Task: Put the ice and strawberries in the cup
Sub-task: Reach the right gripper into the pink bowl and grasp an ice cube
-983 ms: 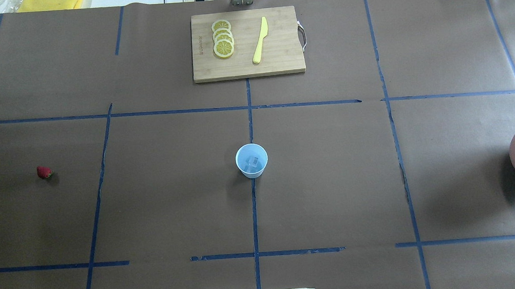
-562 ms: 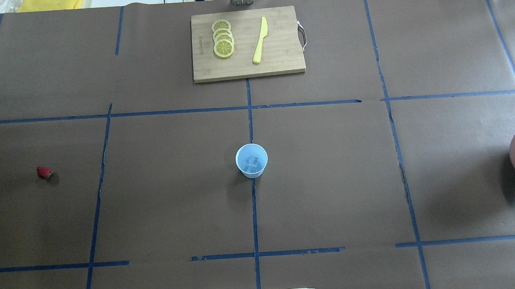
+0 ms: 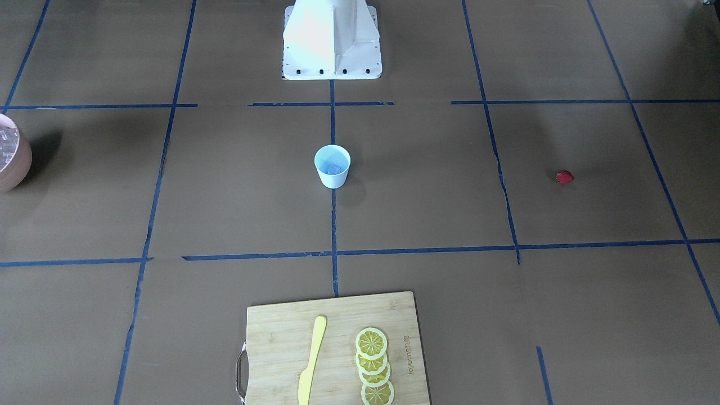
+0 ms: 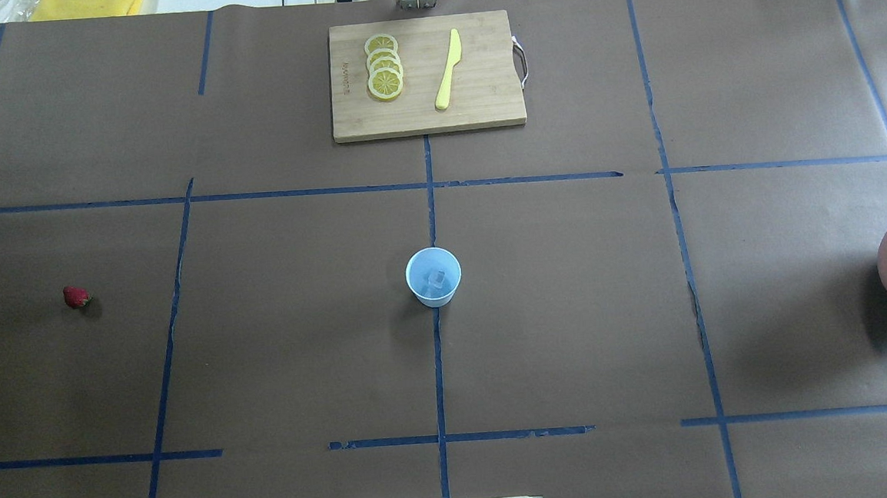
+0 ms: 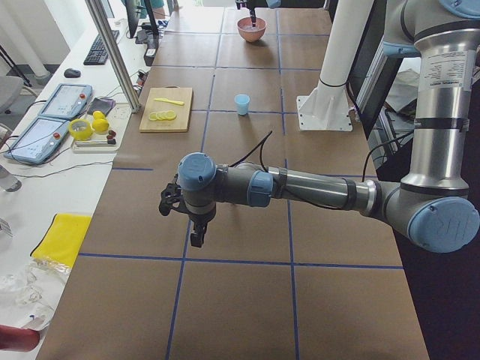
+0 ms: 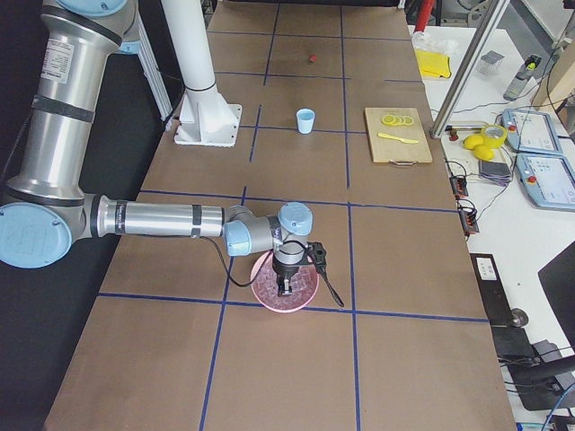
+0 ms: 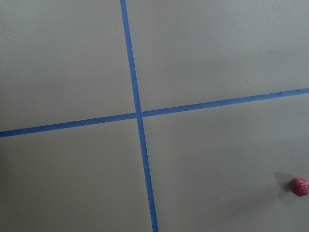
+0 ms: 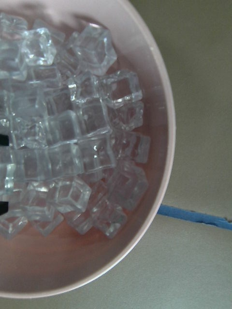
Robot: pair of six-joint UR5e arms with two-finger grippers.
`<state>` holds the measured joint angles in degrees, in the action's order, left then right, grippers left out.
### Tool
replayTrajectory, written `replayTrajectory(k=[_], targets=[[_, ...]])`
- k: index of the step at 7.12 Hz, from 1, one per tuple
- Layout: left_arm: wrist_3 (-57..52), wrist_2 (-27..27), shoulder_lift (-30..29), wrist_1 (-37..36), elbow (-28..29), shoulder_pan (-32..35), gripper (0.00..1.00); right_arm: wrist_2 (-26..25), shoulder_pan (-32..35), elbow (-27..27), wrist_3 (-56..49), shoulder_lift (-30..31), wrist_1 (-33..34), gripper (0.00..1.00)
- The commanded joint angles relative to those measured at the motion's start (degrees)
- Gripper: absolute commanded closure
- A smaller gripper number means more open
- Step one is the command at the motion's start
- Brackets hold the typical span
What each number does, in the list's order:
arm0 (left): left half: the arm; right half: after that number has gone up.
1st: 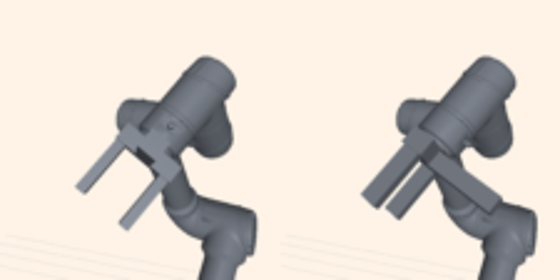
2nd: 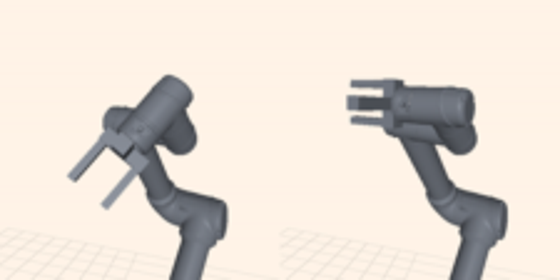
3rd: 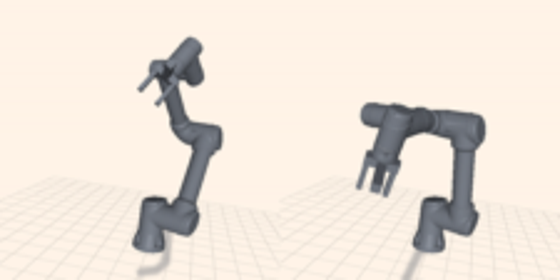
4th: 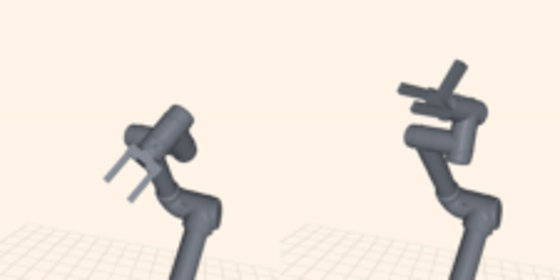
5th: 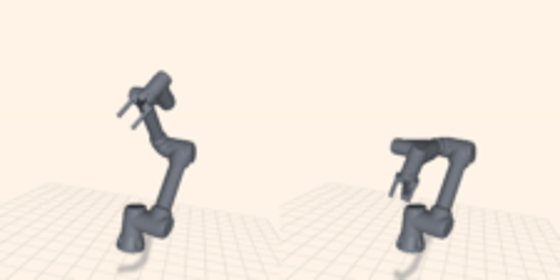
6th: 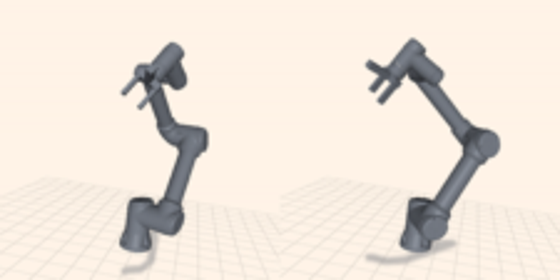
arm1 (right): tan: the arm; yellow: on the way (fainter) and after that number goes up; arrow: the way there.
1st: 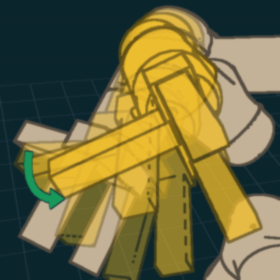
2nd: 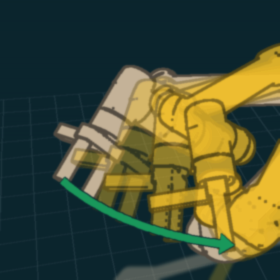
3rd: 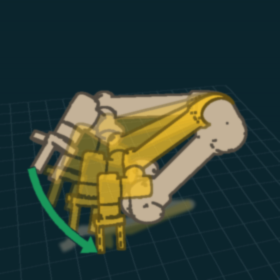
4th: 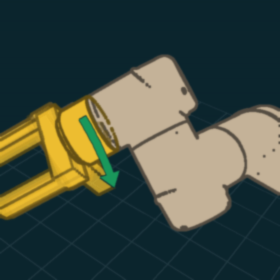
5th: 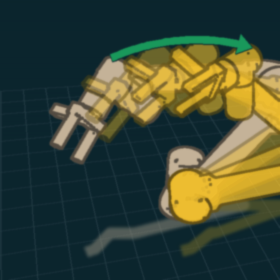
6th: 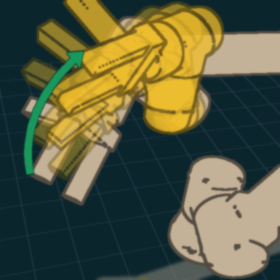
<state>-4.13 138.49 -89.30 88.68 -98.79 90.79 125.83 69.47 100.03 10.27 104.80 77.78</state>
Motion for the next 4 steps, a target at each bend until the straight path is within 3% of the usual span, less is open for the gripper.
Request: replayTrajectory(k=[1,3,4], targets=[[0.0,0.0,0.0,0.0,-0.1,0.0,0.00,-0.1,0.0,1.0,-1.0,-0.4,0.0,1.00],[0.0,0.0,0.0,0.0,-0.1,0.0,0.00,0.0,0.1,11.4,-0.2,-0.7,4.2,1.00],[0.0,0.0,0.1,0.0,-0.1,0.0,0.00,0.4,0.1,15.9,0.4,-4.1,10.0,1.00]])
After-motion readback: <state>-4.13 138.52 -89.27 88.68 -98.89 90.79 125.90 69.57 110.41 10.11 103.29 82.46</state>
